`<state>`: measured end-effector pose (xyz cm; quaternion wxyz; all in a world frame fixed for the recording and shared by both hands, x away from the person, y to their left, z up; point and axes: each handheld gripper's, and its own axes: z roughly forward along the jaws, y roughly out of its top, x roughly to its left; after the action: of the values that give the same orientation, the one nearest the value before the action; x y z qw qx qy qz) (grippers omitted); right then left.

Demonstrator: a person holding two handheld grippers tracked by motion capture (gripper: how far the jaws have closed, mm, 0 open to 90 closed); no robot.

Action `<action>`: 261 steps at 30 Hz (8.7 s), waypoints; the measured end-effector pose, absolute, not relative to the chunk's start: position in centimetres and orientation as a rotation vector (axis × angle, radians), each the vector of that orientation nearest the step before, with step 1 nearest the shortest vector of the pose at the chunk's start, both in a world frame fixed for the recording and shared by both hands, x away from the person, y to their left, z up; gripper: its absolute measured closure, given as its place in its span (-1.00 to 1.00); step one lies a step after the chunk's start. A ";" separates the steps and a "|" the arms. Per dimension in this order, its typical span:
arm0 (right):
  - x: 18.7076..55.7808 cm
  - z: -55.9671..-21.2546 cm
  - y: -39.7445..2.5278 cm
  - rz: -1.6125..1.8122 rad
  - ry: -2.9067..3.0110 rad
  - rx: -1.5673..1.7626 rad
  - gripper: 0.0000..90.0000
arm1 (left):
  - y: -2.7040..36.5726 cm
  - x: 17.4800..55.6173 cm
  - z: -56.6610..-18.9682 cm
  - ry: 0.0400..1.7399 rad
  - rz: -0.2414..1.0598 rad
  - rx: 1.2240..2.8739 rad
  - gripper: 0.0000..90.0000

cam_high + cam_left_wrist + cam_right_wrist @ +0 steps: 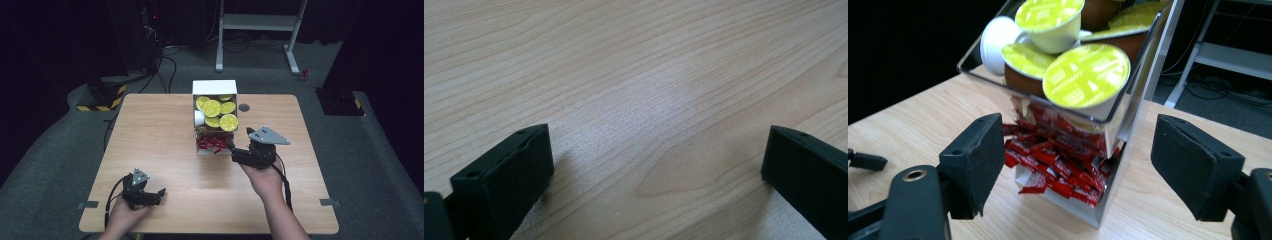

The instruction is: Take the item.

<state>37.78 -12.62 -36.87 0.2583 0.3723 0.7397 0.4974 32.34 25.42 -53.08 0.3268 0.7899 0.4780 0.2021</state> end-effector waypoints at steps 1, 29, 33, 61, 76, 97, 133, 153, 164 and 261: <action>37.8 -36.7 -12.6 1.354 2.001 1.015 -0.51 | 25.4 32.3 -53.1 1.252 0.528 2.070 -0.99; 39.5 -33.5 -9.4 1.350 1.985 0.921 -0.49 | 25.3 32.3 -53.1 1.251 0.518 2.068 -0.99; 39.8 -33.3 -8.9 1.358 1.971 0.916 -0.49 | 25.3 32.3 -53.1 1.251 0.519 2.068 -0.99; 42.9 -33.2 -6.1 1.313 1.981 0.927 -0.38 | 25.3 32.3 -53.1 1.251 0.518 2.068 -0.99; 44.1 -32.4 -4.5 1.308 1.964 0.927 -0.19 | 25.3 32.3 -53.1 1.250 0.517 2.068 -0.99; 45.1 -33.4 -3.4 1.201 1.989 0.972 -0.36 | 25.4 32.3 -53.1 1.247 0.516 2.069 -0.99; 43.0 -32.0 -5.3 1.308 1.933 0.951 -0.14 | 25.3 32.3 -53.1 1.254 0.519 2.066 -0.99; 39.9 -32.9 -8.5 1.400 1.940 0.909 -0.14 | 25.1 32.4 -53.1 1.267 0.540 2.056 -0.99; 38.4 -33.4 -9.3 1.409 1.944 0.900 -0.14 | 25.1 32.3 -53.1 1.273 0.543 2.054 -0.99; 39.8 -50.1 -22.8 1.064 1.935 1.355 -0.14 | 25.2 32.2 -53.1 1.259 0.535 2.062 -0.99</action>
<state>39.77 -22.79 -50.11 0.2721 0.5032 0.7188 0.3951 32.21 25.15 -53.11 0.3276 0.7874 0.4807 0.2042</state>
